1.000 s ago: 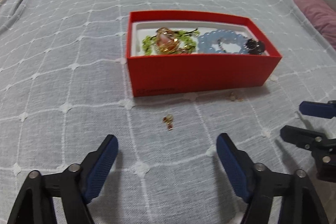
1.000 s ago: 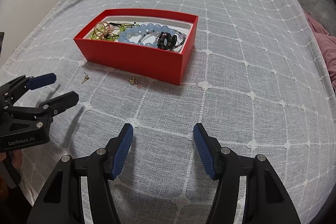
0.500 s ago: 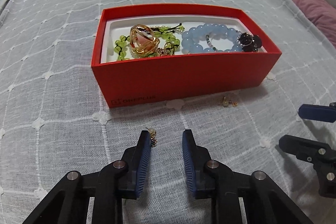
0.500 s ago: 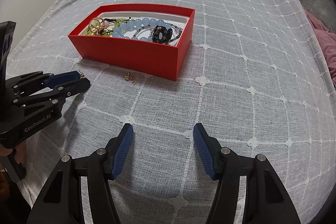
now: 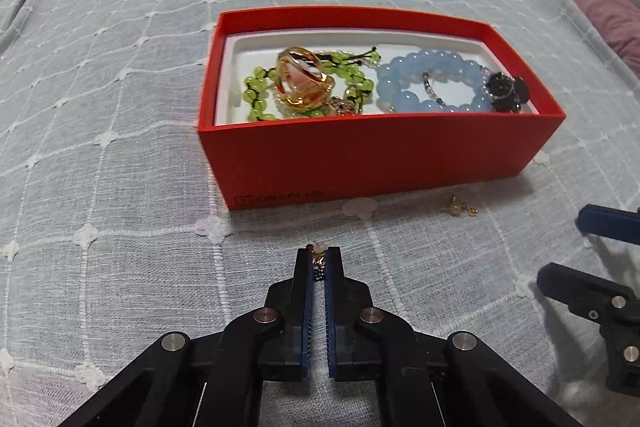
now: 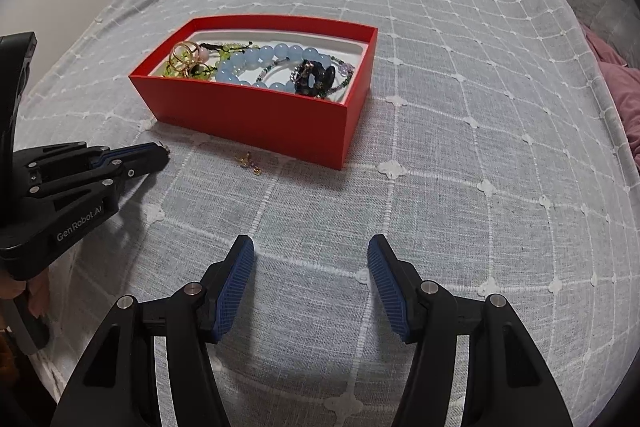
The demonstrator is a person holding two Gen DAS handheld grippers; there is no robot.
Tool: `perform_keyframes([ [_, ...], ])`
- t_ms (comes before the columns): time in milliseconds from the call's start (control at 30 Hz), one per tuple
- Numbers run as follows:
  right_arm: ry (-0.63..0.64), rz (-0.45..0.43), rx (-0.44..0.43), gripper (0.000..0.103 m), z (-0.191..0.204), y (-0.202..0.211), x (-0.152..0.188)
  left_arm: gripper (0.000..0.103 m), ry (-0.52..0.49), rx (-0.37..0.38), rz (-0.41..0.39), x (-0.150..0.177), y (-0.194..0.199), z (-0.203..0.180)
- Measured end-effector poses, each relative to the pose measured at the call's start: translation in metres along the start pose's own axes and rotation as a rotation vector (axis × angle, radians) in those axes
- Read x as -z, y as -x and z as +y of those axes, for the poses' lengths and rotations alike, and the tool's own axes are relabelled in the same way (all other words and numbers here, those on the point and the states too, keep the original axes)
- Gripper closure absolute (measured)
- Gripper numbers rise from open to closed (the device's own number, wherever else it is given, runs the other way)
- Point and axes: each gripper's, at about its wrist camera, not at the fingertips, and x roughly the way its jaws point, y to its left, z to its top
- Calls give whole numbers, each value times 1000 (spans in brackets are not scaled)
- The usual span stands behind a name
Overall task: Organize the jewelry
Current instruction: 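Grasp the other gold earring with right tool while left holds its earring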
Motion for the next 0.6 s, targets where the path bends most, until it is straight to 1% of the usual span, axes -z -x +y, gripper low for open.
perform_keyframes([
  [167,-7,-33,-40,41,5,-2,-6,101,5,3,-17,0,12,5],
  [333,24,-50,-55,41,20,-11,-12,101,22,-8,-11,5,19,16],
  [467,51,-52,-73,50,30,-22,-17,101,34,-14,-4,11,20,24],
  [567,47,-64,-85,54,34,-30,-23,101,39,-16,-1,13,22,28],
  [600,40,-70,-87,58,35,-32,-25,101,40,-16,-1,14,22,29],
])
